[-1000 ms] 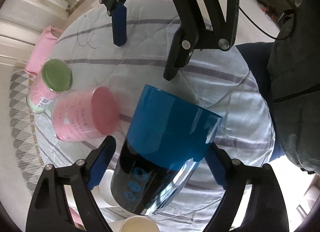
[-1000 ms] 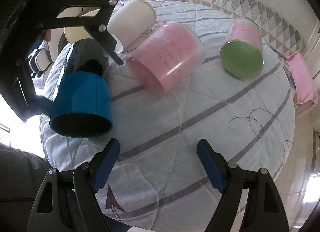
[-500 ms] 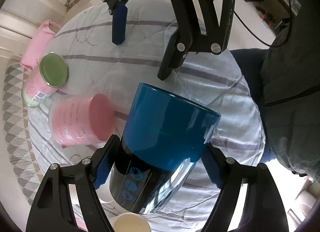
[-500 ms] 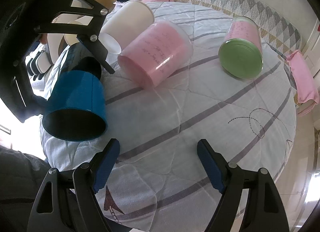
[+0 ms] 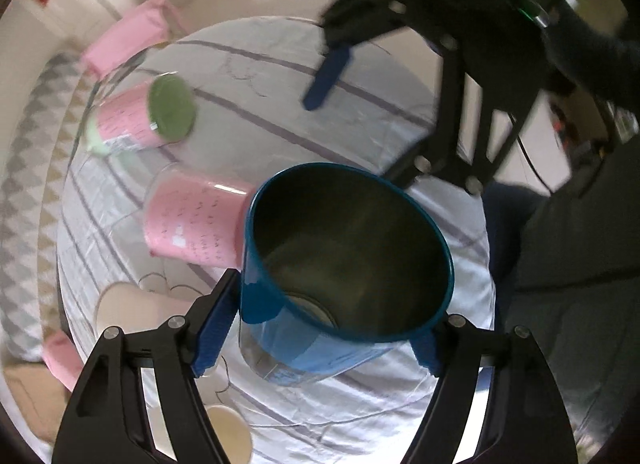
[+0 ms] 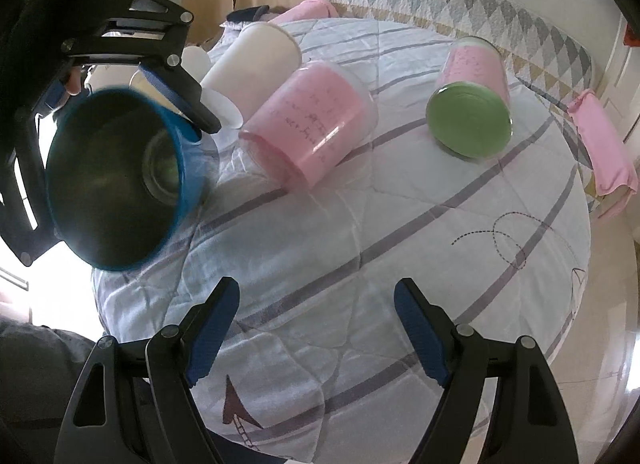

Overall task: Flip cup upright
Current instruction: 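Rotate the can open end up with the left gripper and lower it onto the table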

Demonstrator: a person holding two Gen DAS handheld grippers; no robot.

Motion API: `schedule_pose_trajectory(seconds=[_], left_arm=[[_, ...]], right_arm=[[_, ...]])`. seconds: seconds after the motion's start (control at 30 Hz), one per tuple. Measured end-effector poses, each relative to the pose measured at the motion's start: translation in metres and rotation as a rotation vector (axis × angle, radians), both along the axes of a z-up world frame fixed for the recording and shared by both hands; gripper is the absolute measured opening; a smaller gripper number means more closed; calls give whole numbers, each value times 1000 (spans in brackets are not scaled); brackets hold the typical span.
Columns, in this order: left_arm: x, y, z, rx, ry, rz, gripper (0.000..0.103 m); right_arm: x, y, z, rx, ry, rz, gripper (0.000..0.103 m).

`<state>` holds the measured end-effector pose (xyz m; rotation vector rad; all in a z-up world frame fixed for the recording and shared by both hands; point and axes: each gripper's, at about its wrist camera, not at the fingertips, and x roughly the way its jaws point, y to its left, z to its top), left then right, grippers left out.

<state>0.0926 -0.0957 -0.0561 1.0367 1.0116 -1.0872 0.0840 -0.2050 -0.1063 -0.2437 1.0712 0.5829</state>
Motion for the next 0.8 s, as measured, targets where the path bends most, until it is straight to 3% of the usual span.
schedule_pose_trajectory(seconds=[0.2, 0.5, 0.8], left_arm=[[12, 12, -1, -124, 28, 187, 77], [24, 44, 9, -383, 25, 443, 70], [15, 52, 1, -409, -24, 529, 75]], right_arm=[[1, -1, 2, 27, -10, -12, 81], [8, 2, 2, 27, -33, -34, 81], [7, 5, 7, 32, -44, -32, 81]])
